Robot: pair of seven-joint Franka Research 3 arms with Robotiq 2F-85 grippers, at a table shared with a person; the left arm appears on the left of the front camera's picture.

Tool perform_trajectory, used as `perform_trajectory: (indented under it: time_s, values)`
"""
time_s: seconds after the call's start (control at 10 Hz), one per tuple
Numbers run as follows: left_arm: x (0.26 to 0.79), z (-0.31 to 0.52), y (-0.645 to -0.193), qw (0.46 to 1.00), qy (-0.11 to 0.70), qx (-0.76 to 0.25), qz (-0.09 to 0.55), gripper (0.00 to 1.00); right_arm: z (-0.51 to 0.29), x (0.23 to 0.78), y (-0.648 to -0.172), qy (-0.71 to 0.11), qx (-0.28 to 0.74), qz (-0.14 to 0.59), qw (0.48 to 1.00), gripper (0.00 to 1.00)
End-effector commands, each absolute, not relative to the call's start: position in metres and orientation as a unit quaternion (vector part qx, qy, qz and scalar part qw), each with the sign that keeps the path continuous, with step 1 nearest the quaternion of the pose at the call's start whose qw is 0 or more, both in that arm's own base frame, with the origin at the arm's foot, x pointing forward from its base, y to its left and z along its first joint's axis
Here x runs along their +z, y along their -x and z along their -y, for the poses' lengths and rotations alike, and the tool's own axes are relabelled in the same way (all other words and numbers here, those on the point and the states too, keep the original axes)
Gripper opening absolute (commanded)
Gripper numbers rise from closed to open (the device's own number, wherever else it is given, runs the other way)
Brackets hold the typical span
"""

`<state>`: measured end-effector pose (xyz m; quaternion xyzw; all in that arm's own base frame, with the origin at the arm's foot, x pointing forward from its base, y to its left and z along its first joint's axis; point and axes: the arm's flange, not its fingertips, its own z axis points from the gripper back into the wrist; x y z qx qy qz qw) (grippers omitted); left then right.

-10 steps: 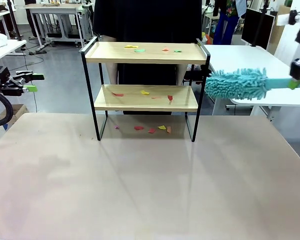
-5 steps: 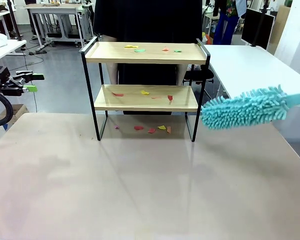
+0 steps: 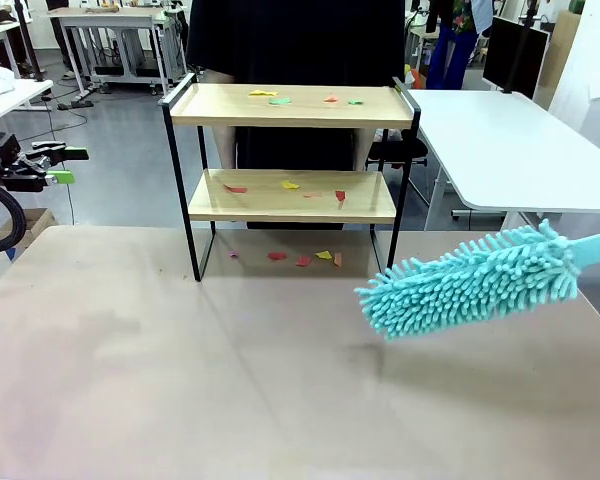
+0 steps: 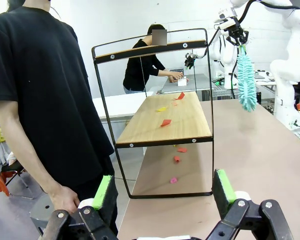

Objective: Clean the shelf.
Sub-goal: Clean the specific section of the Shelf indicated by the human with the Duster.

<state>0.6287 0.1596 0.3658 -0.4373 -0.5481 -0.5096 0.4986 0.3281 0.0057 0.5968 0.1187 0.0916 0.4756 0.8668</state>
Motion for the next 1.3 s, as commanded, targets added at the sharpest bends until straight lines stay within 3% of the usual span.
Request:
perform_trajectory:
  time_s: [0.0, 0.4, 1.2]
  values:
    - [0.367, -0.16, -0.628, 0.497, 0.436, -0.51, 0.55, 1.0, -0.014, 0.587, -0.317, -0.142, 0.506, -0.104, 0.844, 0.13]
    - [0.367, -0.16, -0.628, 0.497, 0.436, -0.51, 0.55, 1.0, -0.025, 0.564, -0.317, -0.119, 0.526, -0.135, 0.831, 0.13]
    - [0.367, -0.16, -0.628, 0.497, 0.436, -0.51, 0.55, 1.0, -0.025, 0.57, -0.318, -0.141, 0.501, -0.127, 0.845, 0.13]
